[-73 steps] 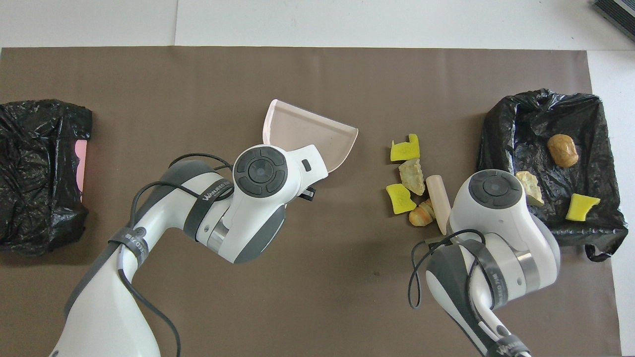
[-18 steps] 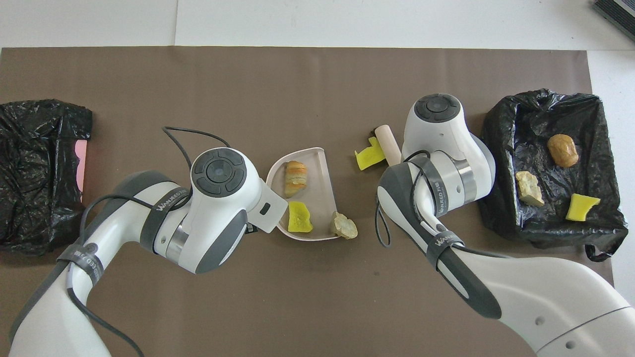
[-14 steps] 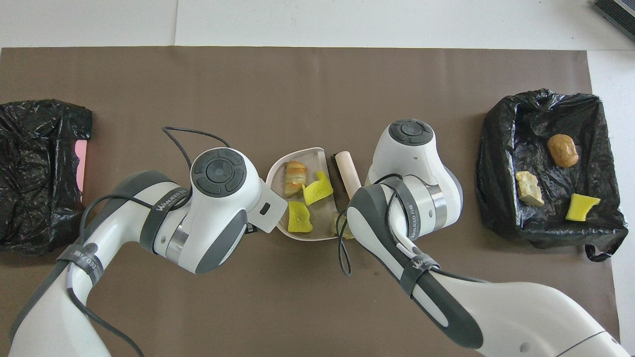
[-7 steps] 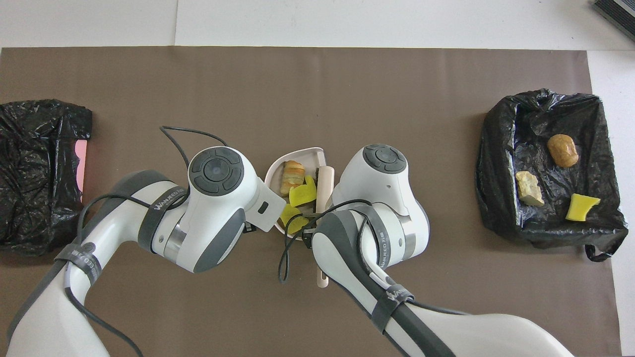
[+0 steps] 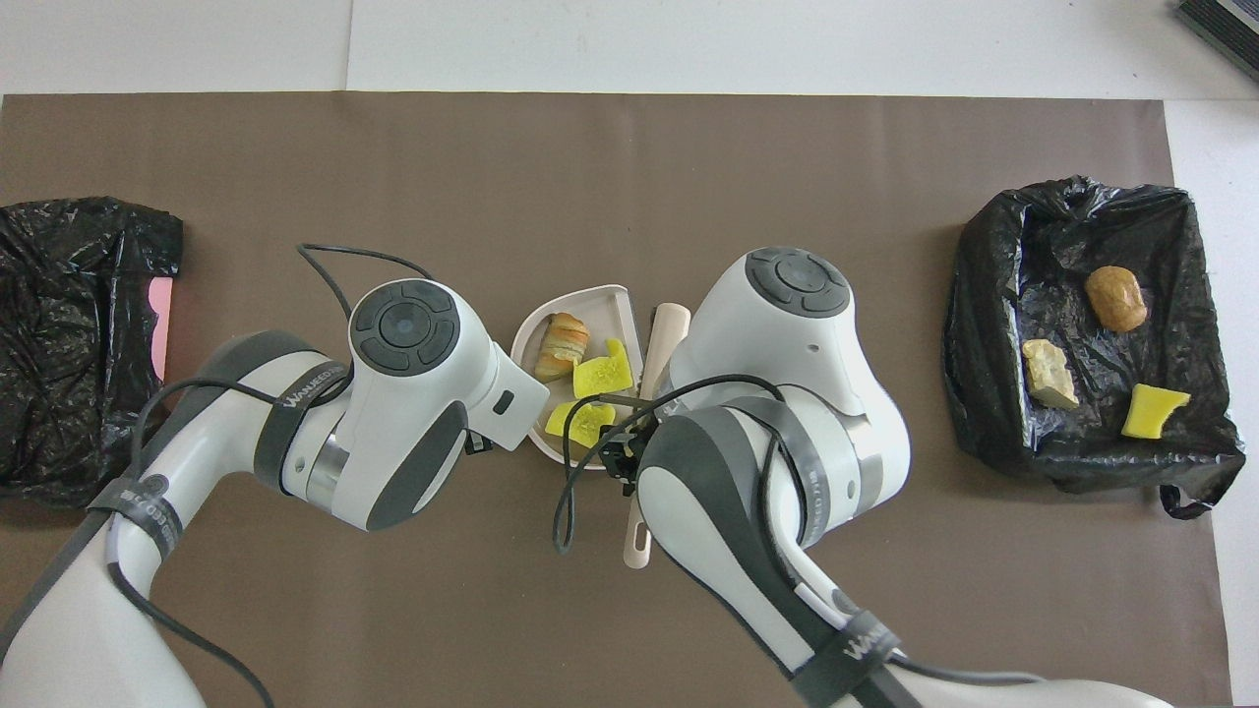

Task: Sweep and dump trash in bin
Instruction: 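Brush the remaining bits into the dustpan held by the left gripper, then carry the dustpan to the black bag with the left gripper and tip it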

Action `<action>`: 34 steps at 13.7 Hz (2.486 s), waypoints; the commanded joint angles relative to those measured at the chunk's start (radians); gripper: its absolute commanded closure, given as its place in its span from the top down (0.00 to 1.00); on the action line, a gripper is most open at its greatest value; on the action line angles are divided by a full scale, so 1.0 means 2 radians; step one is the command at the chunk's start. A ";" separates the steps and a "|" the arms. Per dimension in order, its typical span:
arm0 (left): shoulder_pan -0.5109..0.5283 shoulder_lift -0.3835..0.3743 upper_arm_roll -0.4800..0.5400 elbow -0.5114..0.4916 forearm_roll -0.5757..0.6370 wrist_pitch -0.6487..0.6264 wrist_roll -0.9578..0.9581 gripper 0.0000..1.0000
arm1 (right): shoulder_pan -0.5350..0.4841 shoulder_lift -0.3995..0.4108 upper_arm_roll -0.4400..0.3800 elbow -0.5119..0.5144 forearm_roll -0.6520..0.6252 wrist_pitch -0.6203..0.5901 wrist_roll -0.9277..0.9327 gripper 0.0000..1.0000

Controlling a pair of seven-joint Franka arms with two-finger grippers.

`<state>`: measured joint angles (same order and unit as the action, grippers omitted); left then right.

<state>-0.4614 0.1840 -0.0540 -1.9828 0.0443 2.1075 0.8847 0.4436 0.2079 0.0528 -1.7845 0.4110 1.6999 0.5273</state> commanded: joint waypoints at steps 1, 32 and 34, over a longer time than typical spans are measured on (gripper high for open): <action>0.008 -0.018 -0.001 -0.028 0.004 0.010 0.023 0.00 | -0.013 -0.033 0.003 -0.043 -0.055 -0.024 -0.064 0.00; 0.537 -0.078 0.004 0.118 -0.143 -0.155 0.398 0.00 | 0.133 -0.112 0.007 -0.270 -0.028 0.126 0.002 0.00; 0.549 -0.057 0.006 0.161 -0.085 -0.155 0.410 0.00 | 0.141 -0.096 0.007 -0.271 -0.029 0.146 0.016 0.00</action>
<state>0.6162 0.0041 -0.0314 -1.7787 -0.2034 1.8370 1.6826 0.7092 0.0010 0.0654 -2.3159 0.3702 1.9497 0.5207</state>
